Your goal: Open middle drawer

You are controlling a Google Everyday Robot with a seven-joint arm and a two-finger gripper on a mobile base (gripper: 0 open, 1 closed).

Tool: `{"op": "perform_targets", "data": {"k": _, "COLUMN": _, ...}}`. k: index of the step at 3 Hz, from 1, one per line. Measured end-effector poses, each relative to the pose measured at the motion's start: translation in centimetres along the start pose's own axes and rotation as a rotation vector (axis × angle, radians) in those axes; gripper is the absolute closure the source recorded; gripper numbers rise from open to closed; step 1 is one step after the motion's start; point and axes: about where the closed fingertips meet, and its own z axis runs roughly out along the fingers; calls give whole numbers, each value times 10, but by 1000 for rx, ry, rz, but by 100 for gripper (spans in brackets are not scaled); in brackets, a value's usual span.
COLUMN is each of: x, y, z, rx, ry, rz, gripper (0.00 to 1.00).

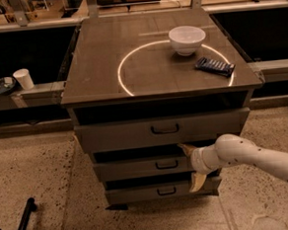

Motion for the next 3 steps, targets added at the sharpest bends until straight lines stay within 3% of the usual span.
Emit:
{"op": "perform_targets", "data": {"k": 1, "x": 25, "y": -6, "z": 10, "rx": -10, "ry": 21, "rz": 14, "gripper": 0}}
{"op": "perform_targets", "data": {"k": 2, "x": 47, "y": -6, "z": 20, "rx": -16, "ry": 29, "rz": 49, "gripper": 15}}
{"op": "perform_targets", "data": {"k": 3, "x": 49, "y": -10, "z": 25, "rx": -19, "ry": 39, "rz": 50, "gripper": 38}}
